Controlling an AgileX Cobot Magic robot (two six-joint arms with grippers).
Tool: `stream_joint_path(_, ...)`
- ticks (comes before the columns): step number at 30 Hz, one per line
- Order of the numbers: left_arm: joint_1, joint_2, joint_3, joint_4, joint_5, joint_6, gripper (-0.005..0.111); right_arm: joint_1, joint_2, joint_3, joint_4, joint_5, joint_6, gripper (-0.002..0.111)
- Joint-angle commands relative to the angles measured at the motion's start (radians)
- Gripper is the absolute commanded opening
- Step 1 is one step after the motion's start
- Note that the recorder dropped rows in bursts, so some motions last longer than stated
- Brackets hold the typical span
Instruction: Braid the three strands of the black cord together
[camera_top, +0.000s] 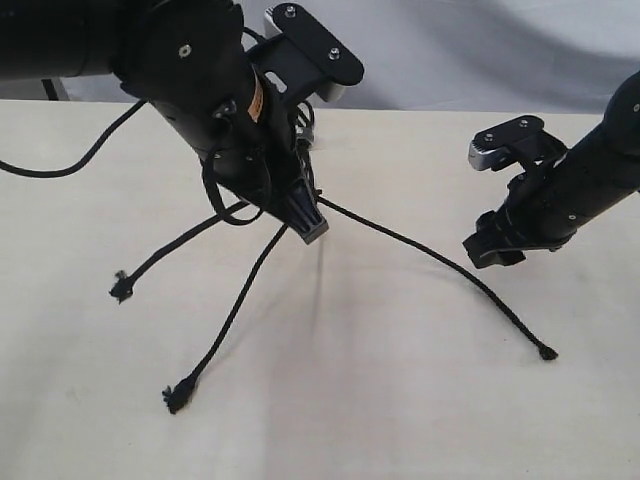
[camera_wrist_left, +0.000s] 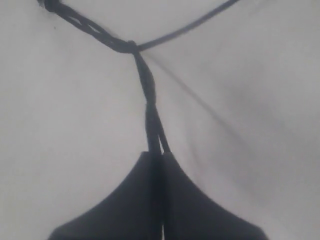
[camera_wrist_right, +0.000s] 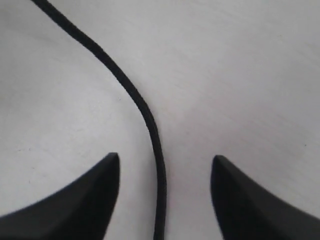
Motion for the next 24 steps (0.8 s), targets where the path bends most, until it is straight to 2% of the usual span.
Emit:
stream_joint_path(1,-0.001,0.005,0.007,0.088,-0.062,-0.012,0.002,-0.006,-0.007,0.005,0.014,-0.035,0.006,0.076)
stream_joint_path(5,0.018,0.031,0.007,0.1,-0.114,-0.012,0.002,-0.006,-0.034,0.005,0.039,-0.035,0.006,0.079)
stream_joint_path(12,0.147,0.162,0.007,0.1,-0.124,-0.077,0.002,-0.006,-0.058,0.005,0.048,-0.025,0.006,0.079)
stream_joint_path(17,0.217,0.29,0.007,0.074,-0.124,-0.079,0.002,-0.006,-0.058,0.005,0.048,-0.025,0.004,0.079)
stream_joint_path(21,0.228,0.392,0.007,0.063,-0.103,-0.084,0.002,-0.006,-0.058,0.005,0.048,-0.025,0.004,0.079)
stream_joint_path(24,0.226,0.443,0.011,-0.018,-0.099,-0.061,0.002,-0.006,-0.058,0.005,0.048,-0.025,0.004,0.079)
